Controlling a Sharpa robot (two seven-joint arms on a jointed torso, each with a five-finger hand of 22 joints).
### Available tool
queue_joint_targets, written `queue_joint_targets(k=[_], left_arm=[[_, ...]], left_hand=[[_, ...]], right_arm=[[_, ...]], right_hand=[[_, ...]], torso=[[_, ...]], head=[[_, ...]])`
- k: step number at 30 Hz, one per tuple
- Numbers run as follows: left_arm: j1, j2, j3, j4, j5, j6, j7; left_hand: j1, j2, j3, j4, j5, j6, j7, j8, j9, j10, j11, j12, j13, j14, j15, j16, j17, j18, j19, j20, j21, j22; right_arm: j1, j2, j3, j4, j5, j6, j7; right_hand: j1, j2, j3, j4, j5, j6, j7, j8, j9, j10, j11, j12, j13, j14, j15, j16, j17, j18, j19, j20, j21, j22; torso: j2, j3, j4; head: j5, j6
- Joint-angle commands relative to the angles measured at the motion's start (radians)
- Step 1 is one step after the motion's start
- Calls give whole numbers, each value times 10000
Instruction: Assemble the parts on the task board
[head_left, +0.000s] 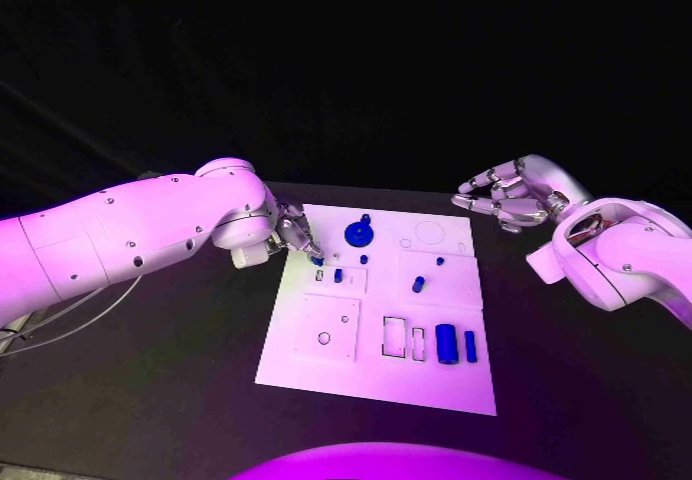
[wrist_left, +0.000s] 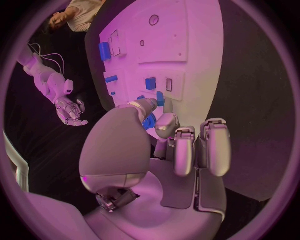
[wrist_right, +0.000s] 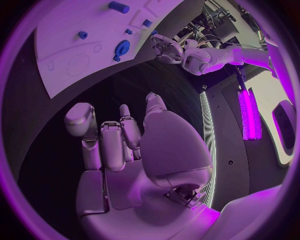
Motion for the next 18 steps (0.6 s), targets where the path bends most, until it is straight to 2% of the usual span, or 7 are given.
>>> queue_joint_targets(k=[1,7,9,18], left_arm=[[-132,-35,-8,169,-794,-168,401],[-383,-42,-12,352,-1443,-373,558],[-439,-42,-12,385,-1626,-456,563],[-536,-48,-13,411,-1747,-550,436]], left_hand=[[-65,-102,1718,-1684,139,132,-69,86,38,38,-36,-75,-40,1057,-9,24,2630,-147,379,-11,24,1266],[-153,-189,1839,-1772,345,164,-81,128,92,49,-48,-136,-117,1057,-21,24,2630,-148,382,-20,26,1273],[-177,-209,1869,-1792,411,173,-85,140,106,49,-52,-157,-143,1057,-25,24,2630,-149,385,-24,29,1278],[-251,-253,1939,-1834,576,196,-97,172,145,62,-65,-188,-188,1057,-36,24,2630,-154,398,-34,41,1302]], right_arm=[[-11,-4,0,9,-97,99,51],[-15,-4,-1,12,-97,102,56],[-16,-6,-1,12,-97,102,57],[-18,-17,-2,29,-97,103,57]], right_hand=[[-51,11,-65,-12,56,-5,-37,63,15,23,-13,28,-15,383,-48,-17,-4,96,43,-32,-21,4],[-51,11,-65,-12,56,-5,-37,63,15,23,-13,28,-15,383,-48,-17,-4,96,43,-32,-21,4],[-51,11,-65,-12,56,-5,-37,63,15,23,-13,28,-15,383,-48,-17,-4,96,43,-32,-21,4],[-65,28,-75,-12,83,-7,-38,66,16,25,-15,30,-15,387,-49,-14,3,97,45,-33,-28,1]], torso=[[10,-8,-1],[16,-10,-2],[13,-1,-6],[21,6,6]], head=[[-3,-20],[1,-57],[12,-63],[29,-100]])
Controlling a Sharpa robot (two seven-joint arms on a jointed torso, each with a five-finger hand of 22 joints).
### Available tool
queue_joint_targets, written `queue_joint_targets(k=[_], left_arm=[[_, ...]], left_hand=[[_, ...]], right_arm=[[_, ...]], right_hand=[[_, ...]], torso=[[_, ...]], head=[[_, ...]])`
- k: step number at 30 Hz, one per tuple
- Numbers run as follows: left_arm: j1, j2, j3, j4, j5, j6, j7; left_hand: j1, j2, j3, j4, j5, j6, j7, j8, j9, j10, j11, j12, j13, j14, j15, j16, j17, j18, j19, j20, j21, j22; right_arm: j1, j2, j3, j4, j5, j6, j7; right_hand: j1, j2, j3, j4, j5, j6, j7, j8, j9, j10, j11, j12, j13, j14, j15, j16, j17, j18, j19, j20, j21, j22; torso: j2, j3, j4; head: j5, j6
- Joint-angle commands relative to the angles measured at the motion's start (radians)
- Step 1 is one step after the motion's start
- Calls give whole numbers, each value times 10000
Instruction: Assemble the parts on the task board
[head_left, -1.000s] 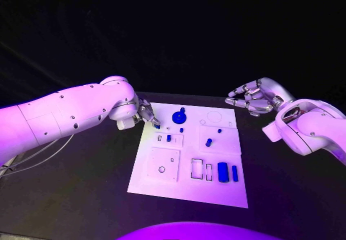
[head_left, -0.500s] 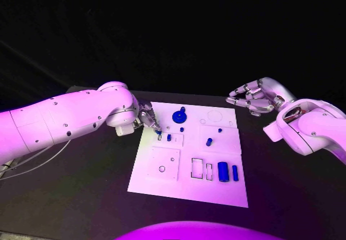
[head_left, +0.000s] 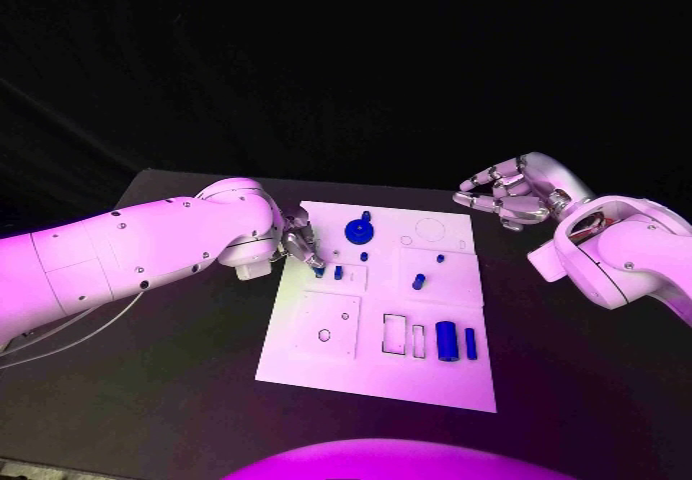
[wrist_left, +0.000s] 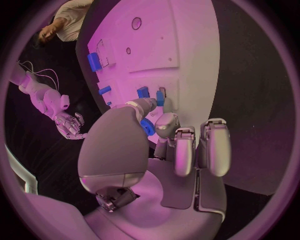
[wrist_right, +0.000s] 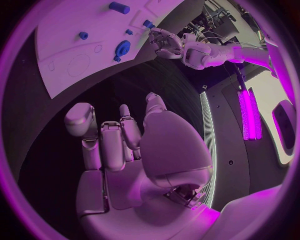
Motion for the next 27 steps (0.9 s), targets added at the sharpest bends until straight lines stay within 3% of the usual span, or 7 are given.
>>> queue_joint_targets(k=[1,16,27], left_arm=[[-27,2,6,37,-287,-114,52],[-115,9,4,103,-434,174,-188],[-129,-29,4,155,-465,201,-238]], left_hand=[[-13,-16,1771,-1722,37,140,-42,64,1,5,-42,-36,-9,1056,-36,24,2631,-154,398,-33,41,1303],[-68,-61,1831,-1775,187,155,-52,93,39,7,-54,-69,-52,1056,-48,24,2631,-156,403,-43,46,1313],[-97,-89,1859,-1804,276,168,-59,112,61,4,-60,-97,-86,1056,-53,24,2631,-157,406,-48,49,1319]], right_arm=[[-8,-2,-1,17,-97,102,57],[-12,-1,-1,27,-97,117,69],[-15,-1,-1,26,-97,126,77]], right_hand=[[-66,29,-58,6,27,-7,-38,66,8,25,-15,30,-15,387,-50,-14,5,96,45,-34,-28,3],[-66,29,-58,6,27,-7,-38,66,8,25,-15,30,-15,387,-50,-14,5,96,45,-34,-28,3],[-75,39,-69,2,44,-7,-39,71,10,19,-16,25,-22,384,-50,-28,-11,98,44,-35,-41,-3]], torso=[[10,6,14],[-11,-3,5],[-11,-1,4]], head=[[4,-19],[6,-79],[8,-56]])
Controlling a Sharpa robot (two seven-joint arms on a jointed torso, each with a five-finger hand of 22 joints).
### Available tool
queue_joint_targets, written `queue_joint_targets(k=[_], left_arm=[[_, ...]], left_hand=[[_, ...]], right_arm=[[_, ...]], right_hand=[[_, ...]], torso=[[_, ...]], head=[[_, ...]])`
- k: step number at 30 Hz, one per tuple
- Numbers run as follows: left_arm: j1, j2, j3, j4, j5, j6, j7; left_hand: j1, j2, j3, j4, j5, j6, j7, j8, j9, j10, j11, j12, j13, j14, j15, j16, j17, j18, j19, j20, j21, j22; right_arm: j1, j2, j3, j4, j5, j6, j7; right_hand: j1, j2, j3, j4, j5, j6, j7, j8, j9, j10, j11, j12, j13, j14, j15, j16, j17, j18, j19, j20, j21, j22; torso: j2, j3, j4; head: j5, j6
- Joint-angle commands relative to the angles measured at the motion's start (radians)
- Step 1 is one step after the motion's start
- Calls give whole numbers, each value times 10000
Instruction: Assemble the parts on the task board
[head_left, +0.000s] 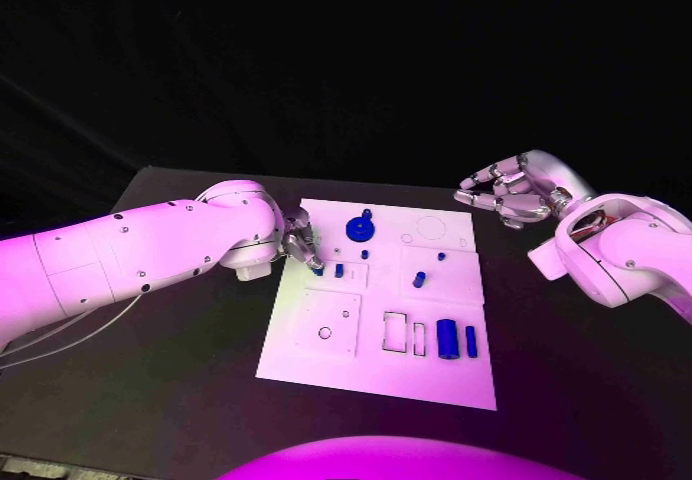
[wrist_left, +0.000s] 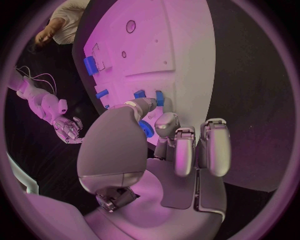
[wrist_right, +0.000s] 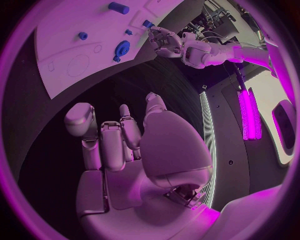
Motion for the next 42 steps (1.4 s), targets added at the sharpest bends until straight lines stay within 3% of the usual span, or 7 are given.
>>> queue_joint_targets(k=[1,6,17,32,42], left_arm=[[-17,-13,-4,27,-81,180,-81],[-21,-30,-4,23,-89,143,-103],[-23,30,-4,57,-39,130,-99],[-21,180,-4,-39,110,160,-133],[-20,224,-3,-83,169,115,-210]], left_hand=[[35,39,1643,-1590,138,122,-81,71,22,7,-66,-46,-13,1056,-55,24,2633,-157,406,-51,49,1320],[-44,-17,1688,-1650,409,143,-93,109,70,36,-77,-24,-7,1056,-70,24,2633,-160,415,-63,57,1337],[-166,-51,1657,-1649,536,181,-111,160,122,66,-88,-15,-16,1056,-76,24,2633,-167,429,-69,71,1365],[-515,-88,959,-1630,445,177,-300,489,585,257,-223,-52,-157,1056,-162,24,2633,-181,461,-117,96,1429],[-777,60,119,-1365,337,187,-481,540,808,333,-354,30,-143,1056,-271,24,2633,-193,490,-195,115,1480]], right_arm=[[-9,2,0,12,-97,122,75],[-10,5,0,12,-96,109,92],[-10,16,0,24,-96,100,95],[-11,27,0,18,-97,85,100],[-11,17,0,22,-97,68,103]], right_hand=[[-75,40,-60,12,42,-7,-39,61,13,19,-16,25,-16,384,-50,-28,-8,98,45,-35,-41,-1],[-75,40,-60,12,42,-7,-39,61,13,19,-16,25,-16,384,-50,-28,-8,98,45,-35,-41,-1],[-75,40,-60,12,42,-7,-39,61,13,19,-16,25,-16,384,-50,-28,-8,98,45,-35,-41,-1],[-76,50,-70,4,60,-5,-41,67,16,14,-18,20,-23,384,-52,-33,-10,101,40,-36,-62,-12],[-77,51,-72,3,61,-5,-42,69,16,8,-18,14,-31,384,-52,-36,-13,103,37,-37,-71,-18]], torso=[[2,-4,-3],[9,6,0],[7,13,-8],[-2,5,-13],[5,5,-7]], head=[[-7,19],[-12,7],[22,-14],[24,-54],[15,-52]])
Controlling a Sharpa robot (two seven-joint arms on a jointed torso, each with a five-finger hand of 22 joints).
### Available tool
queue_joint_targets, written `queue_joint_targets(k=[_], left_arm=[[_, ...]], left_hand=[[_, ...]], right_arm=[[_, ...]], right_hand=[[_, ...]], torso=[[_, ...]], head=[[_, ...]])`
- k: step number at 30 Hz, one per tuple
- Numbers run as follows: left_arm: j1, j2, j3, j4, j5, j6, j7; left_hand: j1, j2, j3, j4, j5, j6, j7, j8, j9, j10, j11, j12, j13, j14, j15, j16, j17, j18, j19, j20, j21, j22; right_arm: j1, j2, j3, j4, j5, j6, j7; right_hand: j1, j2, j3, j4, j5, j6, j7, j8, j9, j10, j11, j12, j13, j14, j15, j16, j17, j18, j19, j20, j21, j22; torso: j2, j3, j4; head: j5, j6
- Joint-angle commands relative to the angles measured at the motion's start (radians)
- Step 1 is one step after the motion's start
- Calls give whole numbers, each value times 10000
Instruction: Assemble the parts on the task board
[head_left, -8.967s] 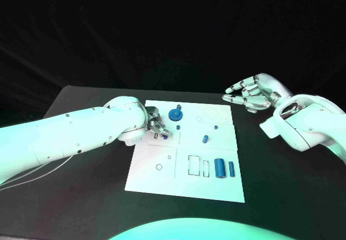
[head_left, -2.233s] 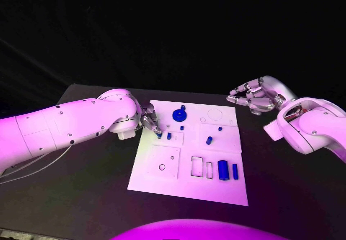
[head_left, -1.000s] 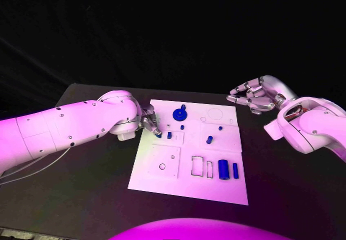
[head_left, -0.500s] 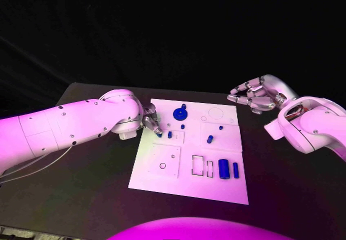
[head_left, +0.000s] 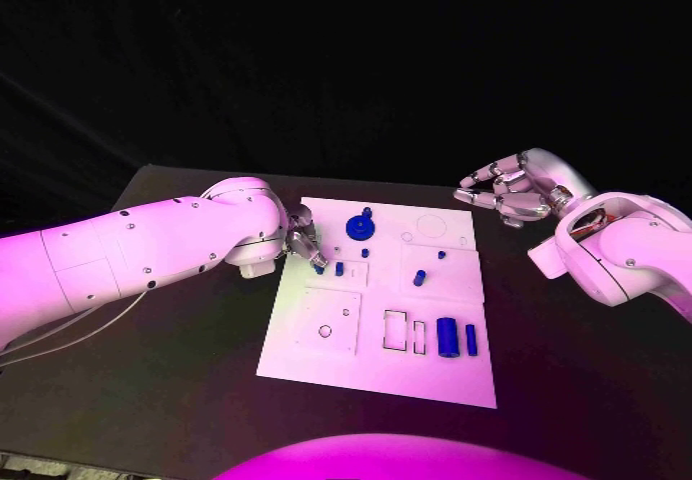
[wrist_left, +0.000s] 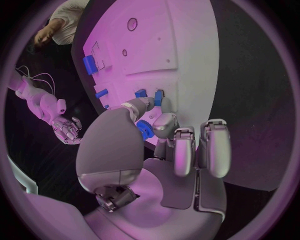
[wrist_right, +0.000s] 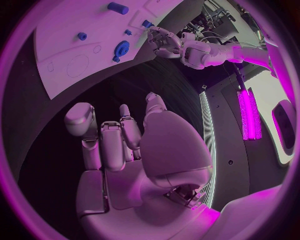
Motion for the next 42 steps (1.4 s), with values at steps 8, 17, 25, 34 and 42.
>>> queue_joint_targets(k=[8,17,25,34,42], left_arm=[[-30,52,-19,-11,165,206,-159],[-30,39,-19,-11,121,304,-271],[-30,25,-19,1,72,285,-318],[-30,43,-19,13,61,226,-330],[-30,42,-19,14,61,289,-378]], left_hand=[[-75,145,89,-321,-58,264,-321,16,51,3,-94,63,18,1046,-90,24,2635,-200,492,-81,82,1512],[-84,170,-6,-289,-64,293,-333,13,59,11,-104,85,34,1046,-99,24,2635,-207,507,-84,96,1540],[-109,203,-179,-223,-64,355,-358,16,82,36,-124,144,80,1046,-115,24,2635,-208,509,-90,96,1542],[-192,253,-504,-79,-70,415,-378,-8,105,42,-139,176,93,1046,-133,24,2635,-208,511,-101,95,1545],[-312,312,-1242,190,-107,507,-398,-63,144,34,-154,251,143,1046,-150,24,2635,-209,515,-117,92,1551]], right_arm=[[-7,-11,0,23,-97,67,83],[-7,-27,0,32,-97,60,81],[-7,-36,0,39,-97,53,80],[-7,-35,0,47,-97,41,90],[-7,-45,0,56,-97,34,91]], right_hand=[[-77,52,-73,3,62,-5,-42,40,11,8,-18,14,-15,384,-52,-36,-11,103,36,-37,-33,-16],[-77,52,-73,3,62,-5,-42,40,11,8,-18,14,-15,384,-52,-36,-11,103,36,-37,-33,-16],[-77,52,-73,3,62,-5,-42,40,11,8,-18,14,-15,384,-52,-36,-11,103,36,-37,-33,-16],[-84,54,-86,1,65,-5,-43,44,13,-1,-18,5,-26,380,-53,-51,-27,106,33,-38,-50,-25],[-84,54,-86,1,65,-5,-43,44,13,-1,-18,5,-26,380,-53,-51,-27,106,33,-38,-50,-25]], torso=[[6,0,0],[5,-2,4],[6,-5,10],[5,-3,1],[4,-2,4]], head=[[-2,-10],[-2,-25],[6,-30],[12,-16],[13,-30]])
